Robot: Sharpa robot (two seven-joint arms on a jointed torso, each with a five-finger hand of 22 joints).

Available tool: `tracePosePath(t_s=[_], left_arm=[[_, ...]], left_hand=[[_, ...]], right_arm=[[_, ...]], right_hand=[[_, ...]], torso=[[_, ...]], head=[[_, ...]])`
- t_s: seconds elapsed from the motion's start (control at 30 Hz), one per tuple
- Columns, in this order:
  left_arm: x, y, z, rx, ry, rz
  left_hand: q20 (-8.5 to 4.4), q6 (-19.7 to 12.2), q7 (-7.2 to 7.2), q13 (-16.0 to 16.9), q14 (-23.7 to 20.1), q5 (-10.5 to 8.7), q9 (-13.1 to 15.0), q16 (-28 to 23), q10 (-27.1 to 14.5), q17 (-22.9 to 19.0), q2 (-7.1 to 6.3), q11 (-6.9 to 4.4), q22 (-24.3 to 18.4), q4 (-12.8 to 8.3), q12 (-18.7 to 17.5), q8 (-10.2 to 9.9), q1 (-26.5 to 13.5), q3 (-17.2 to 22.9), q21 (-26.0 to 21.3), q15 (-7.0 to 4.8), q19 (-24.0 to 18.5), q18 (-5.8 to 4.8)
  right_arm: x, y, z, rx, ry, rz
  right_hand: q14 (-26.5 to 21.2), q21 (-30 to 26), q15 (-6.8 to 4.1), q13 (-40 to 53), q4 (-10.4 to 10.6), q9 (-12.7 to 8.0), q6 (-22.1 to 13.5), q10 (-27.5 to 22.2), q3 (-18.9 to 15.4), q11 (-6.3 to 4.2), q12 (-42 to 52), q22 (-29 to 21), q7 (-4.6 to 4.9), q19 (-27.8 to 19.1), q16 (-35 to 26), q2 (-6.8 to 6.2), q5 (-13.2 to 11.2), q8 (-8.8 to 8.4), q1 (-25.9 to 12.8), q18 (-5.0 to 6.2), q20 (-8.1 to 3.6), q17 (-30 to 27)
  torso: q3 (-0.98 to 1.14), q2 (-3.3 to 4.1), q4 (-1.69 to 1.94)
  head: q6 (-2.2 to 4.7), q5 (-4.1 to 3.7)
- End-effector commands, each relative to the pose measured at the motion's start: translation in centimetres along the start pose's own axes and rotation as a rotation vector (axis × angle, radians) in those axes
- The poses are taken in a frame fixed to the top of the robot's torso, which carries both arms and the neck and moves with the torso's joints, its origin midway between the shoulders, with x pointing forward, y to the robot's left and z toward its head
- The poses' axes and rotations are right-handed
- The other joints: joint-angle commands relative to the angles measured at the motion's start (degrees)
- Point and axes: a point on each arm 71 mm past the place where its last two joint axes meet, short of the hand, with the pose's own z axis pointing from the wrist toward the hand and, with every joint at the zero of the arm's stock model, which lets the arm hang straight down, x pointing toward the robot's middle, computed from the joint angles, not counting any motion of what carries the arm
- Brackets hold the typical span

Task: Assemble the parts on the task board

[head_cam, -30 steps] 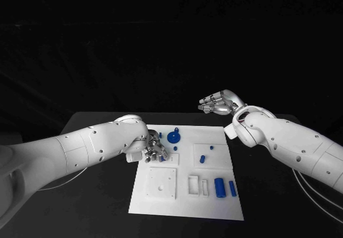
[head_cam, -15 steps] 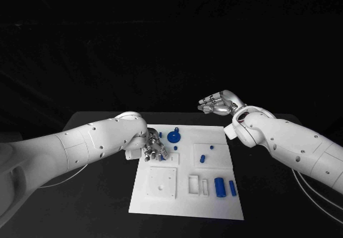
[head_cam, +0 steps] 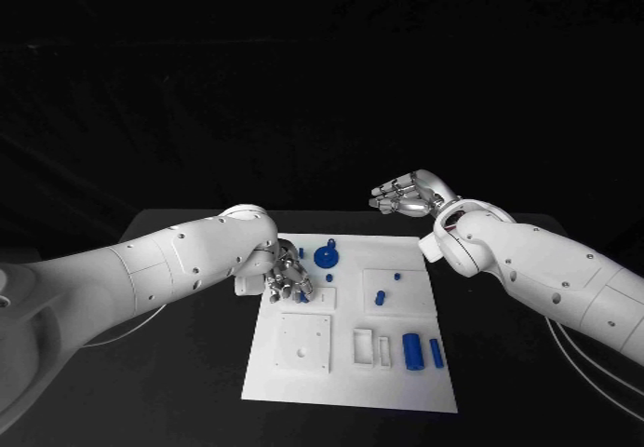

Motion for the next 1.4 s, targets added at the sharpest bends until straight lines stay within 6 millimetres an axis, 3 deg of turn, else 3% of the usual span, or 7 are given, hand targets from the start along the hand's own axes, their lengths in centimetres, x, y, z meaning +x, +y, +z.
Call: tracePosePath(t_s=[0.03,0.6,1.4], left_arm=[[0.34,-0.23,0.13,-0.005,0.041,0.019],[0.11,-0.86,0.24,0.008,-0.020,0.006],[0.04,-0.07,-0.33,0.015,-0.087,0.000]], left_hand=[[0.14,12.18,-8.90,-0.07,-0.13,-0.08,9.59,-0.15,1.03,-0.06,1.45,-2.04,1.10,-0.49,0.01,0.16,1.69,-0.03,-0.30,-0.35,-0.24,-0.57],[0.07,12.09,-8.91,-0.15,-0.07,-0.24,9.73,-0.29,1.04,-0.40,1.66,-2.07,1.08,-0.15,-0.02,0.19,1.70,-0.19,-0.29,-0.43,-0.10,-0.56],[-0.05,12.23,-8.95,-0.24,0.07,0.56,9.70,-0.16,1.03,-0.35,1.53,-2.13,1.08,-0.31,0.05,0.18,1.56,0.17,-0.26,-0.51,0.05,-0.59]], right_arm=[[0.23,0.11,0.03,-0.008,0.016,0.000],[0.37,0.15,0.04,-0.009,0.018,0.001],[0.37,-0.11,-0.10,-0.004,0.021,0.001]], right_hand=[[-0.23,0.27,0.03,-0.05,0.03,-0.09,-0.42,-0.21,-0.17,0.00,-0.17,-0.08,-0.12,-0.55,-0.26,0.17,0.21,0.14,0.30,0.93,0.01,-0.09],[-0.23,0.28,0.03,-0.06,0.05,-0.09,-0.34,-0.24,-0.15,0.01,-0.18,-0.08,-0.12,-0.56,-0.25,0.19,0.26,0.16,0.32,0.94,0.02,-0.09],[-0.33,0.27,0.06,-0.05,0.01,-0.09,-0.40,-0.30,-0.19,0.02,-0.18,-0.08,-0.12,-0.65,-0.25,0.23,0.25,0.15,0.27,0.93,0.05,-0.09]], torso=[[-0.02,0.00,-0.01],[-0.01,-0.01,0.02],[-0.10,-0.02,0.11]], head=[[0.02,0.01],[0.14,-0.12],[-0.04,-0.19]])
